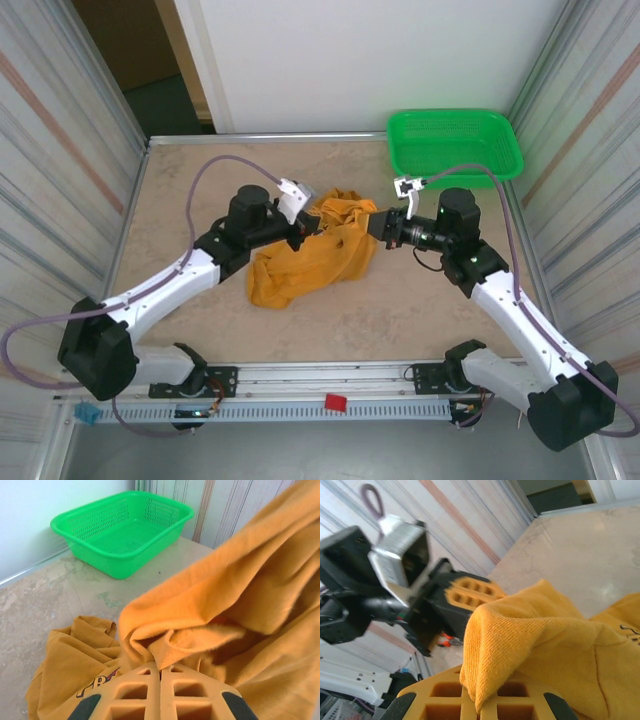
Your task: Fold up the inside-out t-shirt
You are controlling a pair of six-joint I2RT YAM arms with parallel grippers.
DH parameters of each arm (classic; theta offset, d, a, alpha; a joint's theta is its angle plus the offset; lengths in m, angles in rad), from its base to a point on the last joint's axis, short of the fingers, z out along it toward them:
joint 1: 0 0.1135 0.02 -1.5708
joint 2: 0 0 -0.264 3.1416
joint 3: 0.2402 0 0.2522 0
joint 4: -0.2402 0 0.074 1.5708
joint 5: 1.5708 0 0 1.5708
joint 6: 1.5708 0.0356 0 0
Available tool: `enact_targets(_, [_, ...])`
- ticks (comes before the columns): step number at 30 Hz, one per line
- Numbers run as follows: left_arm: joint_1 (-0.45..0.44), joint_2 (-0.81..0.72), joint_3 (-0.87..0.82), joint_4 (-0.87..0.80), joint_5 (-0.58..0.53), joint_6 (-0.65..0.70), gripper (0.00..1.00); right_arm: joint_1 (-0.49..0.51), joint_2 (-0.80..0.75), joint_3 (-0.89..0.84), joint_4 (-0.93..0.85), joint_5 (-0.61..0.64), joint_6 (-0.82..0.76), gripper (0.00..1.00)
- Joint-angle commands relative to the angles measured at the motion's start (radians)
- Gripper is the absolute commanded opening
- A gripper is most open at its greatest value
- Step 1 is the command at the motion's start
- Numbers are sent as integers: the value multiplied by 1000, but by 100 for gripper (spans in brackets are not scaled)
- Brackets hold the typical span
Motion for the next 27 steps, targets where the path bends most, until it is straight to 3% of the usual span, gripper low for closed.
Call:
enact_targets(1, [40,-87,-6,90,123,-85,0,-25,2,-25,39,2,4,0])
enact_targets(5, [89,-147,-69,225,219,-223,0,-46,67,-44,43,42,17,0])
enact_targets(7, [98,-166,-87,280,241,-283,0,-48,100,-38,12,62,10,43])
enact_targets(8, [101,-170,-89,296,250,-301,0,-49,111,-32,-12,77,5,54])
enact_targets(10, [105,-176,-95,337,265,-346,0,-49,111,-31,-48,114,-3,62])
enact_targets(16, [145,-155,-121,467,320,-480,0,-38,38,-8,-118,155,-12,62])
enact_targets(20, [161,-142,-119,493,347,-519,0,13,13,43,-194,202,-58,53])
enact_targets(27, [161,-140,-97,470,360,-521,0,73,79,92,-216,283,-106,61])
